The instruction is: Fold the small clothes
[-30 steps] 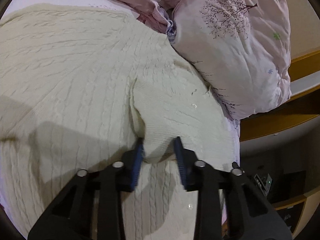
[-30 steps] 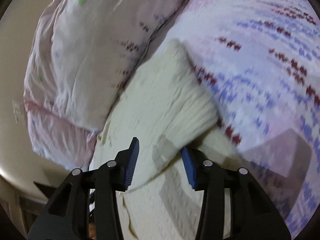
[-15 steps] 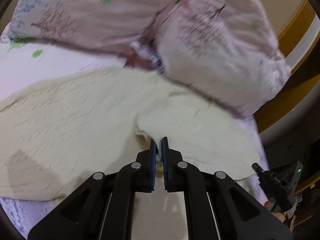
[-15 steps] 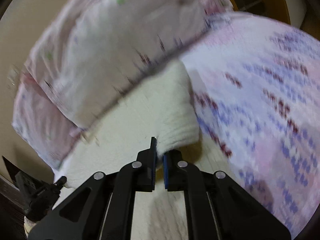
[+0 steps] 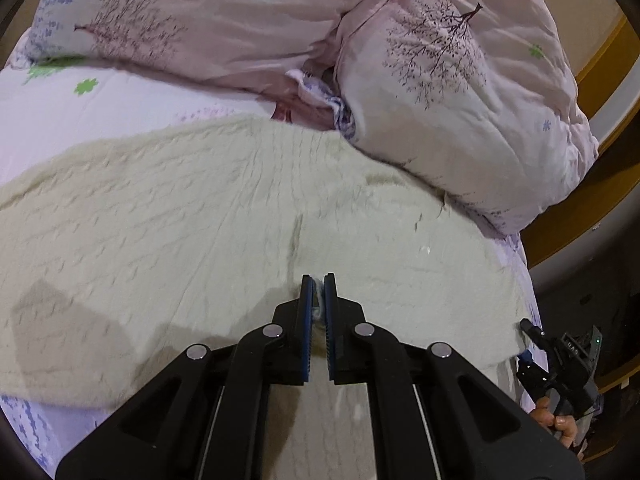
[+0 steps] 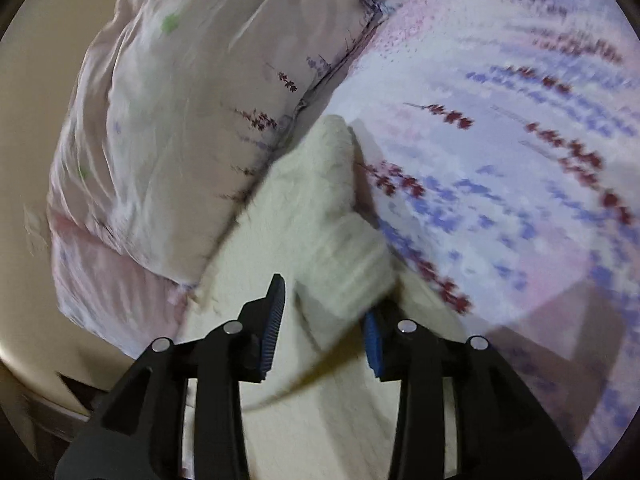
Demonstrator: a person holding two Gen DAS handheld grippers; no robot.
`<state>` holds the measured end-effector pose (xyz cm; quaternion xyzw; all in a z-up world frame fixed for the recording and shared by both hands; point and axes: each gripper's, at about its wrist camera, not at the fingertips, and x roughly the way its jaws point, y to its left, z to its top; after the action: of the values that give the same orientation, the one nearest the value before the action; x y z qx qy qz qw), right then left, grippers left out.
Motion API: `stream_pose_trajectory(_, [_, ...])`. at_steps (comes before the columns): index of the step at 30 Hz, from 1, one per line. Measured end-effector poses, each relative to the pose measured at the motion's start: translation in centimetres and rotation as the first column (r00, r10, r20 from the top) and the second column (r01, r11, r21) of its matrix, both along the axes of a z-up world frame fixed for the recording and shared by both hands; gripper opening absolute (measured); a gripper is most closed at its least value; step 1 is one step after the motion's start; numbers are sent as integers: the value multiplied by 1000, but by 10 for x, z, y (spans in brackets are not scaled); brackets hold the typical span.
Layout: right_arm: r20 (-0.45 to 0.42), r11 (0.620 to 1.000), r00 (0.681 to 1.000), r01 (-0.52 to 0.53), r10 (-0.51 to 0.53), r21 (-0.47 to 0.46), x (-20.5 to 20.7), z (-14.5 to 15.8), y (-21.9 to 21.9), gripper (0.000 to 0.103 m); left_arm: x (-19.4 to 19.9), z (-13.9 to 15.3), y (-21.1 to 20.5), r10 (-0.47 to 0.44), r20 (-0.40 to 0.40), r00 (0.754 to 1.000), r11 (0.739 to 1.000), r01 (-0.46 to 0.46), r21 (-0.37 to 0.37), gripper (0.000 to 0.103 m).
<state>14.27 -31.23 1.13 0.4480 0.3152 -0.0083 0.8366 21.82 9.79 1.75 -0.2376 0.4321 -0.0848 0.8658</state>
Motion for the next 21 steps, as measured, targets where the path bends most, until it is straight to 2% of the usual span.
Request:
stream_pose_trajectory(2, [69,999,997,17,-19,32,4,7,-2,36,5,7,-3,8,27,1000,1000,-8,7,5])
stream_pose_trajectory(5, [218,991,969,129,-118,-36,-11,24,-6,34,4,20,-5,35,94,995,998,-39,43,5])
stream_pose_trajectory(7, [193,987,973,142,-126,-73,-13,22,-3,34,2,16,-7,27,84,996,997,-34,76,5])
stream_pose_trajectory(9, [53,985,992,117,-111,-128,-6,10,-1,34,0,7,-8,25,49,998,995,-29,92,4])
stream_pose_trajectory(10, [11,986,995,102,-102,-132,-5,4,0,27,-2,1,-8,26,23,999,995,-28,93,4])
stream_pose_trajectory(13, [10,984,997,78,-78,-162,-16,4,1,26,-10,-6,-6,26,-1,1000,995,-26,96,4])
stream_pose_trajectory(15, [29,986,997,76,-73,-150,-22,7,-1,26,-12,-5,-3,34,2,999,995,-34,99,4])
stream_pose_trajectory(17, [52,988,998,54,-47,-144,-23,10,0,11,-16,2,0,56,33,998,993,-59,105,4])
stream_pose_trajectory(19, [92,984,996,16,0,-179,-24,16,8,8,-19,13,2,71,88,994,988,-82,134,4])
stream_pose_trajectory(21, [115,979,993,0,24,-206,-24,18,15,8,-19,17,3,75,106,992,982,-92,163,4])
